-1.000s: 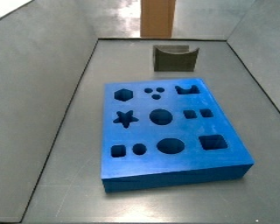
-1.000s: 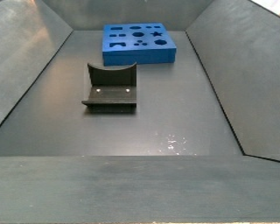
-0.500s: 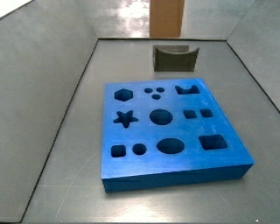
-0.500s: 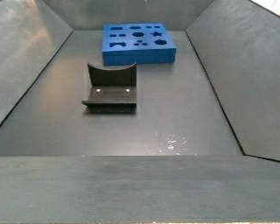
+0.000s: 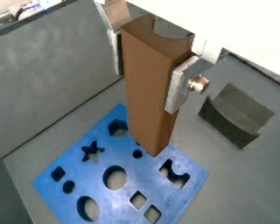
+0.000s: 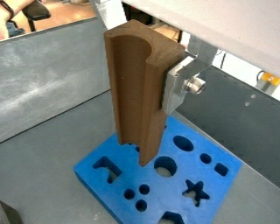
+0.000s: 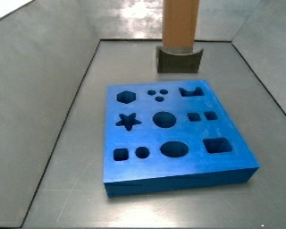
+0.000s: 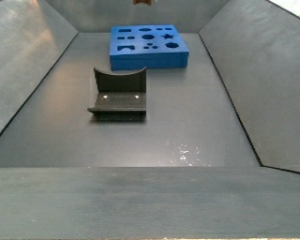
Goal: Pick up the arch object. Move up. Place the arch object on the fixture. Regrasp the arch object. Rotate the arch object. Move to above the board. Insert the arch object.
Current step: Insert the arch object.
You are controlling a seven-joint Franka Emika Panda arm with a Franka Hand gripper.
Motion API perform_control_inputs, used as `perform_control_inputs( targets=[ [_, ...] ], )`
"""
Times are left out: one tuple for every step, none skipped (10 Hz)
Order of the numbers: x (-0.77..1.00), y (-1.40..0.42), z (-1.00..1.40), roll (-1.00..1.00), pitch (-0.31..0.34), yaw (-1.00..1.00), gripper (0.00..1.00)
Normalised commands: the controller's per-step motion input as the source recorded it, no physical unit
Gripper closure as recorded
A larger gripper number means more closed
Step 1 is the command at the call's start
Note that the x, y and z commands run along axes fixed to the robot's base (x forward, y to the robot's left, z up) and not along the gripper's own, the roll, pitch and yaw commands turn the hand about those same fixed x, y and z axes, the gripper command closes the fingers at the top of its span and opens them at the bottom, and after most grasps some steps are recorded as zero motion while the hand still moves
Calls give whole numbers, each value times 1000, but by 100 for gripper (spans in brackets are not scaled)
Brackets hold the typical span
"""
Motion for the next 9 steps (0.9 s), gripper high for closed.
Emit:
perform_control_inputs(
  targets=[
    [994, 0, -46, 0, -39, 151, 100],
    [963, 0, -11, 24, -56, 149, 100],
    [940, 0, 0, 51, -71, 143, 100],
    [911, 0, -34, 61, -64, 154, 100],
    [863, 0, -137, 50, -26, 214, 100],
    [820, 63, -231, 57, 0, 260, 100],
    [783, 74, -277, 80, 0, 271, 100],
    [774, 54, -229, 97, 0, 263, 100],
    [760, 34, -194, 117, -16, 257, 100]
  ],
)
